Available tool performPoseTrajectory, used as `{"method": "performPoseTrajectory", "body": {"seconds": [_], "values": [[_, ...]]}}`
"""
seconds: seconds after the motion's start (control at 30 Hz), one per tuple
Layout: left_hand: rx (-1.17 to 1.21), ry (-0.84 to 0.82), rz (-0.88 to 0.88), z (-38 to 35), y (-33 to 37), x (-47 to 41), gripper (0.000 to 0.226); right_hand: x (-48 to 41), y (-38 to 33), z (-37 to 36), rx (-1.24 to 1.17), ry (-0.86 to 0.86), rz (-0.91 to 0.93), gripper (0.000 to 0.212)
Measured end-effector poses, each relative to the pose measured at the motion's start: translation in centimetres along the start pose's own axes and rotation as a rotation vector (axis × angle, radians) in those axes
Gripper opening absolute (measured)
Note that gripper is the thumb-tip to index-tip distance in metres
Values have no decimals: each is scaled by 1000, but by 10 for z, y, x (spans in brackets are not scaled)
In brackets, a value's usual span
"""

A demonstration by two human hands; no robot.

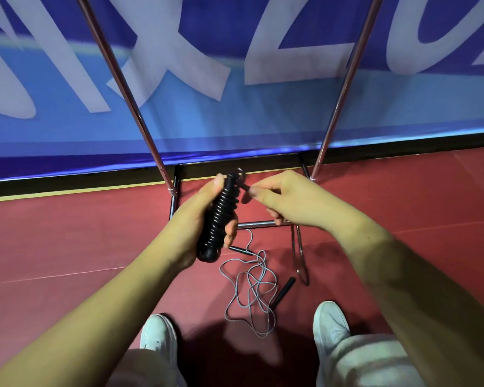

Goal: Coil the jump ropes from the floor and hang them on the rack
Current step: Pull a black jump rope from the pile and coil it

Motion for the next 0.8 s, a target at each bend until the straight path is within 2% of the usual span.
{"method": "performPoseTrajectory", "body": {"seconds": [0.07,0.13,0.33,0.37,0.47,0.5,0.6,0.67,0.73,0.8], "values": [[232,24,63,-2,-1,0,37,0,3,-1,1,-25,-17,23],[352,58,83,2,0,-2,36,-2,8,1,-45,-30,-57,22],[366,119,82,16,4,-4,27,0,12,2,-22,-49,-110,18],[296,126,66,19,4,-4,23,0,12,2,29,-48,-110,18],[-239,232,-6,30,9,-5,22,0,12,10,193,10,-110,20],[-345,266,1,32,9,-5,24,0,10,12,224,20,-99,19],[-403,330,70,34,3,-4,23,6,-4,5,388,-37,-29,17],[-598,359,38,38,0,-6,29,9,-13,-4,458,-75,29,25],[-900,333,1,40,-1,-8,36,10,-19,-9,474,-81,87,30],[-1214,249,38,37,-5,-9,43,11,-21,-10,466,-85,134,28]]}}
Point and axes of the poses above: each hand's wrist, its own x-axis away from the middle knuckle, its own z-axis out of the back of the hand, y = z × x, the point moved 4 cm from there along -x, towards the middle knuckle, and after that the axes turned 7 degrees about -z, right-handed, at the moved point
